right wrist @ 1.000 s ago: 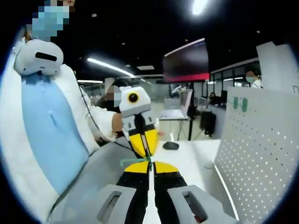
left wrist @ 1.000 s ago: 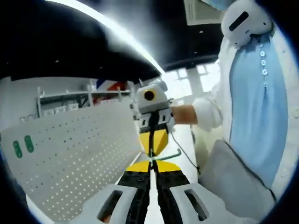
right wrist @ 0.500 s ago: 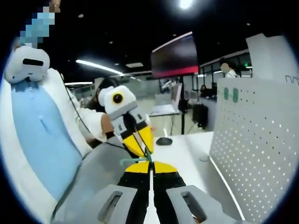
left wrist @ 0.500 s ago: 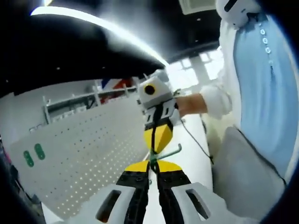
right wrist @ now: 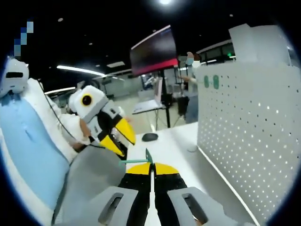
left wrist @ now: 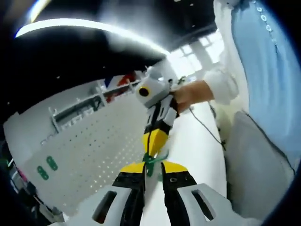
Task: Insert the hook assembly into the mounting plate slot until the hook locks in place.
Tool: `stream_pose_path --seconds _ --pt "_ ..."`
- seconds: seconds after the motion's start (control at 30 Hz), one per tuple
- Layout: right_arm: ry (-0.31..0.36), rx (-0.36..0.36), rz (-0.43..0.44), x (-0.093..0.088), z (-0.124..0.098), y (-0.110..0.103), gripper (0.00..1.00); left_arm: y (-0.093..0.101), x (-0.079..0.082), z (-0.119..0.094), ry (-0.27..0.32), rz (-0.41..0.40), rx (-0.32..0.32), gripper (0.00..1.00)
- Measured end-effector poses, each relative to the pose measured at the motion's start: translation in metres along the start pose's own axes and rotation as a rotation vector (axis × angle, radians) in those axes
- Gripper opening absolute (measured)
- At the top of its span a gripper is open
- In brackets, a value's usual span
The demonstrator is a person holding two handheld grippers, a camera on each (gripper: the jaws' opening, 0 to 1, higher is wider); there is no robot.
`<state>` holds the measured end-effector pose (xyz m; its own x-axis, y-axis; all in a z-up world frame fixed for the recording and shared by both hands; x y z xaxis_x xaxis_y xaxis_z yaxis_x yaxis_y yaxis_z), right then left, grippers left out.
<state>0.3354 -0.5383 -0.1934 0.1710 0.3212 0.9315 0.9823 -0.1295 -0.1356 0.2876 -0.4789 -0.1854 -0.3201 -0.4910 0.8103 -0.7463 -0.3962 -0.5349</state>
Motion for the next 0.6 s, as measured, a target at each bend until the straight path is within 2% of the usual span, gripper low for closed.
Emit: stream_pose_path --seconds 0.07,0.1,0.33,0.6 --pt "-0.023 -0.031 0.009 -0.003 0.001 0.008 0.00 0.000 -0.005 0.005 -0.040 0.033 0.019 0.15" --pt "-0.034 -0.048 0.023 -0.005 0.001 0.011 0.00 0.000 -0.005 0.007 -0.032 0.031 0.022 0.15" --pt "-0.090 -0.167 0.222 -0.021 0.008 0.032 0.00 -0.001 -0.019 0.017 -0.126 0.108 0.055 0.15" --pt "-0.140 -0.203 0.297 -0.032 0.021 0.034 0.00 0.001 -0.038 0.034 -0.232 0.207 0.056 0.14"
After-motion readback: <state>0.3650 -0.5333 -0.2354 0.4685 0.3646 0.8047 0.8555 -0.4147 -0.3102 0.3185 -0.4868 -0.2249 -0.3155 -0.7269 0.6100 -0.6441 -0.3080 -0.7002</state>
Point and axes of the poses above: the point that each gripper's makers call its tool centre point, and the gripper's own axes: z roughly forward along the fingers, y roughly to its right, x roughly out of its top, the point moved 3 cm from there along -z, roughly backward along the fingers
